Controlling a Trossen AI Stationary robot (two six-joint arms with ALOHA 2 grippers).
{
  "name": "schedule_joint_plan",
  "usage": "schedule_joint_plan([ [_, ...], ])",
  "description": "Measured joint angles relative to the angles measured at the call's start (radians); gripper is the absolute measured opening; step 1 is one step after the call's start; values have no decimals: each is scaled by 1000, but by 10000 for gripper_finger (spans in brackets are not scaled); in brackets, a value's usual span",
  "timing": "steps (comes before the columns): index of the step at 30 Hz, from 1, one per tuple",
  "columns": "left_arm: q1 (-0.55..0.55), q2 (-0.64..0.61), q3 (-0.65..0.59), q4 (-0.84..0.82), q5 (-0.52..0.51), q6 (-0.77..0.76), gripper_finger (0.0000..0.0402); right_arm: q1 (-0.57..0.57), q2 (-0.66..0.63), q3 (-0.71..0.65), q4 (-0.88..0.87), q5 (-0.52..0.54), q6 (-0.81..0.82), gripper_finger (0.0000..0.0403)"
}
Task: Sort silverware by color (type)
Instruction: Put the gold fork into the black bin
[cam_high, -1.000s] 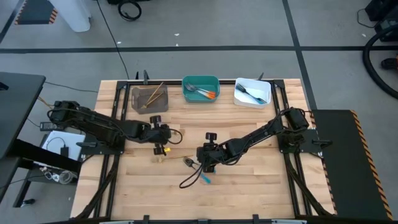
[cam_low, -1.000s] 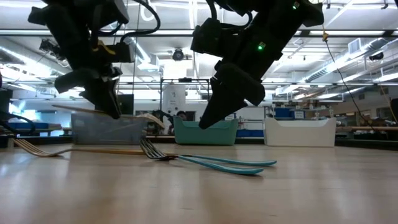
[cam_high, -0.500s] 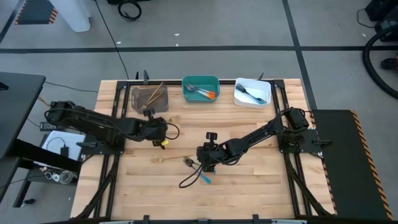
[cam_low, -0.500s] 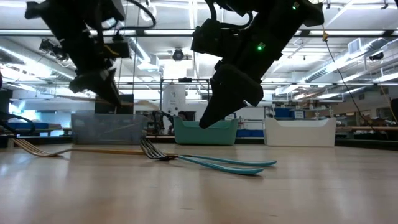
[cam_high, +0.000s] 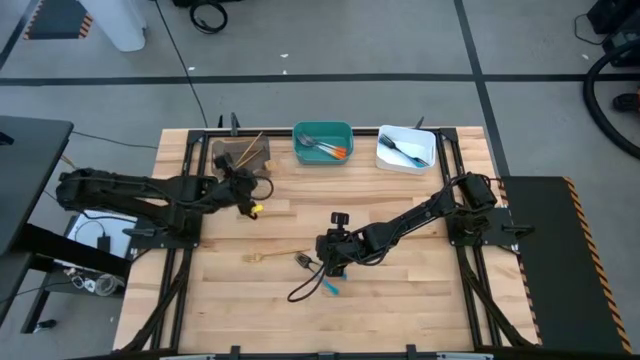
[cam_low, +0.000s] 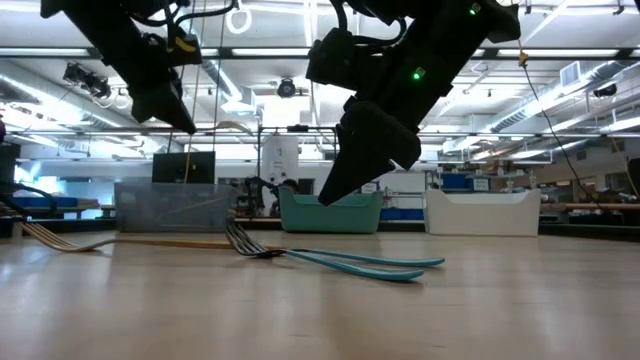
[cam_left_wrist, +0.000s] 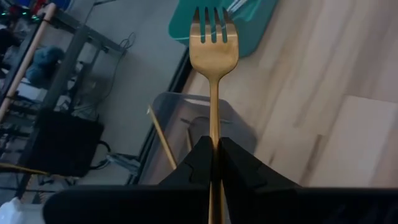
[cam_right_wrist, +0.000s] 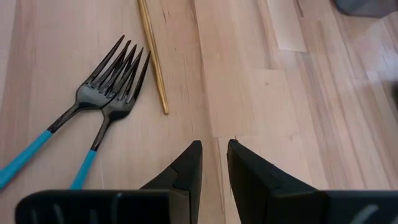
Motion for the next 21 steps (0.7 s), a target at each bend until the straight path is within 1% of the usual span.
schedule_joint_plan([
  [5,58,0,-28,61,-4,54,26,0,0,0,-1,0,-2,83],
  [19,173,0,-29,152,1,170,27,1,0,0,3,15,-16,83],
  [21,189,0,-38,193,10,190,27,1,0,0,8,19,-22,83],
])
